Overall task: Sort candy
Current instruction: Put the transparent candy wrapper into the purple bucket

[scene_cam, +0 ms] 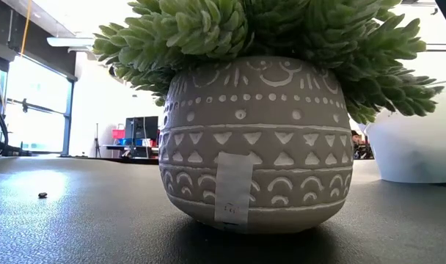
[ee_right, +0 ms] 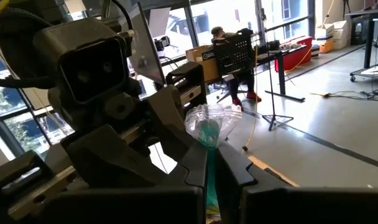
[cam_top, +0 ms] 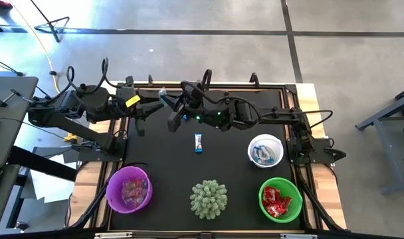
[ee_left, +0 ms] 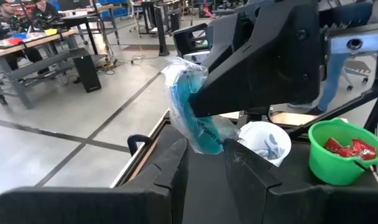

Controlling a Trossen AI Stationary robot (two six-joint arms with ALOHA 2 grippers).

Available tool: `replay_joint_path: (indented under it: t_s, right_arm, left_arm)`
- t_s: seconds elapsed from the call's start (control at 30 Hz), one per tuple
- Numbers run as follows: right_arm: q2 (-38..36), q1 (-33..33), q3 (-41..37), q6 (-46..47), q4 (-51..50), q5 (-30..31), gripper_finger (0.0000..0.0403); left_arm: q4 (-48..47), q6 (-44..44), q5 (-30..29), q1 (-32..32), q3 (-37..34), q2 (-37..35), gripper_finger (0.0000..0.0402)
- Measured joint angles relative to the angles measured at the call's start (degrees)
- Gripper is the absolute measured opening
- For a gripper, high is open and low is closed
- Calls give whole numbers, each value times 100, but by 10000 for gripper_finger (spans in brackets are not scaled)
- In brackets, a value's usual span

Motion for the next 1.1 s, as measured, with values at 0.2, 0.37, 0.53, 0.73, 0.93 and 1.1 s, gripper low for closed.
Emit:
replay_joint_path:
  t_s: [0.2,0.37,0.53,0.73,0.93,1.1]
  right_arm:
    - [0,4,-2,60,-4,0,5]
    - [2,0,-2,180,-89,15,5]
    - [2,0,-2,230,-125,13,5]
    - [2,0,-2,273,-201,9,5]
    - [2,2,-2,274,-243,8,5]
    - [2,2,-2,274,-246,0,5]
  left_arm:
    - [15,25,-192,0,0,158,91]
    - [14,347,-561,-2,0,211,90]
    - [12,356,-578,-2,0,216,90]
    - [7,508,-579,-2,-2,218,65]
    - [5,616,-606,0,-2,215,6]
    - [3,654,-607,0,-4,194,2]
